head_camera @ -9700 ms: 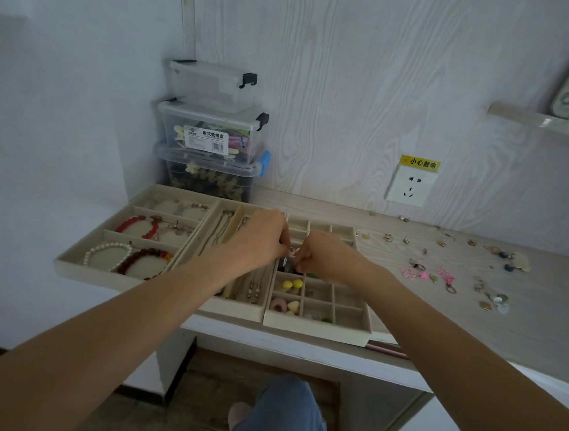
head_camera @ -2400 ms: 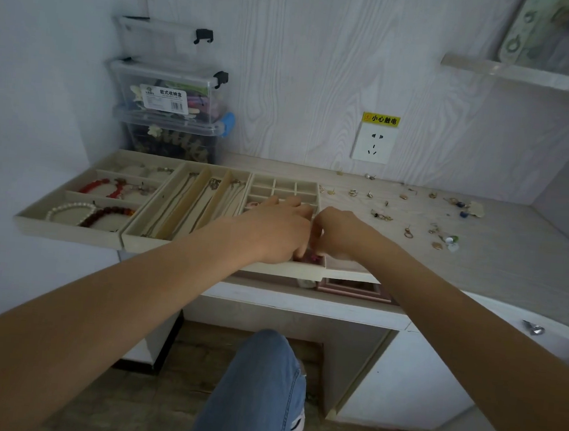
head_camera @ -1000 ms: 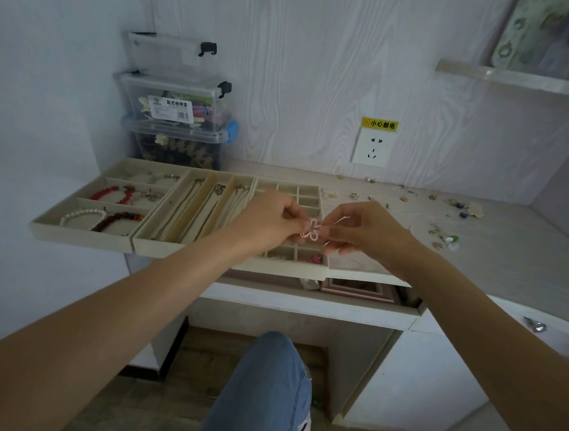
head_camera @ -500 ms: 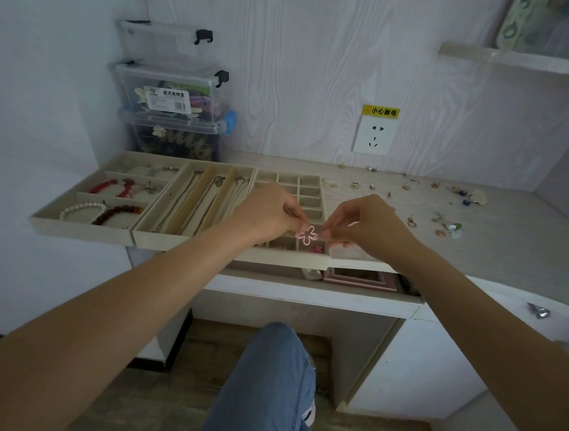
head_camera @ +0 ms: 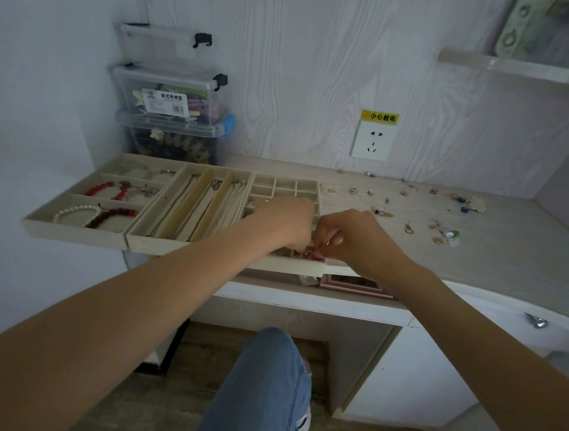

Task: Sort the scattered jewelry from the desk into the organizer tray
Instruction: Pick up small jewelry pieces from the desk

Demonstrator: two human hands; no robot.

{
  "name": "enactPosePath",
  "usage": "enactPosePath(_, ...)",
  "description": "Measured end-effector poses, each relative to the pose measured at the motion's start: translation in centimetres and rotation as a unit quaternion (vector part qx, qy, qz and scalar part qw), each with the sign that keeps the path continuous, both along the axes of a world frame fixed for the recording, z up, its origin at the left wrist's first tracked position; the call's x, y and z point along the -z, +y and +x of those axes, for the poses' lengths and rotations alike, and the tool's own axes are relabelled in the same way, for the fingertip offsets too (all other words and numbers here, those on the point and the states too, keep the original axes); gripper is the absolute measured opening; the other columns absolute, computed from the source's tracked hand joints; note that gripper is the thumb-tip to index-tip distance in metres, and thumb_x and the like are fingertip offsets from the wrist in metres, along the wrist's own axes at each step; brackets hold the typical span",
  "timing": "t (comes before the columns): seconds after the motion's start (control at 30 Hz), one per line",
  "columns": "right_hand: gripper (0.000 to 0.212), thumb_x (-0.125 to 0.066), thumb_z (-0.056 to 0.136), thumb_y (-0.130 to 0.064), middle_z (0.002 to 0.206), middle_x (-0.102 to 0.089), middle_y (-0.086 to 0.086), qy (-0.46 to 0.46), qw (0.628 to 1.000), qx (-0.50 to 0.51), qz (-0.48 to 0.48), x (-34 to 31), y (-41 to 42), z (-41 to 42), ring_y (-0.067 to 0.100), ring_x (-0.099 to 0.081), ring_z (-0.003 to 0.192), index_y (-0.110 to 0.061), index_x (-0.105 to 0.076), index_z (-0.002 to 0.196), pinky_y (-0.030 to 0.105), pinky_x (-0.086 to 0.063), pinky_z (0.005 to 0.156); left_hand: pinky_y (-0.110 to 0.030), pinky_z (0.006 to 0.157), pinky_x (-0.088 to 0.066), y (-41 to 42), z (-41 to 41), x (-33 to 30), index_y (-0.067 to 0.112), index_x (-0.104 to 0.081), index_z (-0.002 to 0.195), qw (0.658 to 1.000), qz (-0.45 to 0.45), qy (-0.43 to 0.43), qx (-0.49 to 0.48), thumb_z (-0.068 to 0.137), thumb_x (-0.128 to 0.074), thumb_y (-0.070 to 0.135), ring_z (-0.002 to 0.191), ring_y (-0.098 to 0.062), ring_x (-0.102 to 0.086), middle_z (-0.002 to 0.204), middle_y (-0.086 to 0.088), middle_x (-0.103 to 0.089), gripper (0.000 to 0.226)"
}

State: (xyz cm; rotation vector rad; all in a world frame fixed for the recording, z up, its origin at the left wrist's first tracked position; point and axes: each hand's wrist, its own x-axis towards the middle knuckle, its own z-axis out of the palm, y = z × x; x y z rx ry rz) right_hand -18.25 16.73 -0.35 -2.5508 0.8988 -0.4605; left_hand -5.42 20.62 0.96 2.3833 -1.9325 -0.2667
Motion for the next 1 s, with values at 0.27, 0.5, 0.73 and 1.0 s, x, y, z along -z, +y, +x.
enactPosePath(0.27,0.016,-0.062,0.085,-0.006,0.092,-0.069,0.001,0.027,1.0,-0.004,-0.015,0.1,-0.1,0.2,0.012,-0.06,0.08,-0.013,-0.062,0.099,0.028,-0.05,0.081,-0.05,0.096,-0.045,0.0,-0.4,0.2,0.014,-0.05,0.086,1.0,0.005,-0.011,-0.022,0.084,-0.06,0.009,0.098,-0.026,-0.06,0.076,-0.002,-0.05,0.011)
enactPosePath(0.5,0.017,-0.058,0.088,-0.012,0.101,-0.067,0.002,0.117,0.991,0.001,-0.057,-0.4,0.1,0.6,0.013,-0.059,0.085,-0.015,-0.072,0.098,0.024,-0.047,0.08,-0.051,0.097,-0.045,0.6,-0.3,0.1,0.019,-0.035,0.061,1.0,-0.003,-0.01,-0.02,0.083,-0.06,0.01,0.097,-0.028,-0.061,0.064,-0.001,-0.044,0.034)
enactPosePath(0.73,0.016,-0.059,0.087,-0.012,0.101,-0.07,0.006,0.179,0.984,0.017,-0.02,-1.2,0.4,1.0,0.019,-0.064,0.095,-0.012,-0.072,0.097,0.035,-0.052,0.089,-0.05,0.094,-0.047,0.8,0.1,0.3,0.019,-0.039,0.059,1.0,-0.009,0.005,-0.015,0.081,-0.064,0.013,0.092,-0.027,-0.062,0.065,-0.005,-0.052,0.034)
enactPosePath(1.0,0.014,-0.073,0.077,-0.012,0.094,-0.07,0.008,0.216,0.972,0.09,0.0,-1.3,-0.1,3.1,0.024,-0.065,0.087,-0.009,-0.072,0.091,0.039,-0.054,0.085,-0.041,0.088,-0.05,0.9,1.1,0.9,0.015,-0.071,0.092,0.997,-0.032,0.066,-0.017,0.076,-0.069,0.017,0.083,-0.017,-0.063,0.083,0.0,-0.069,0.016)
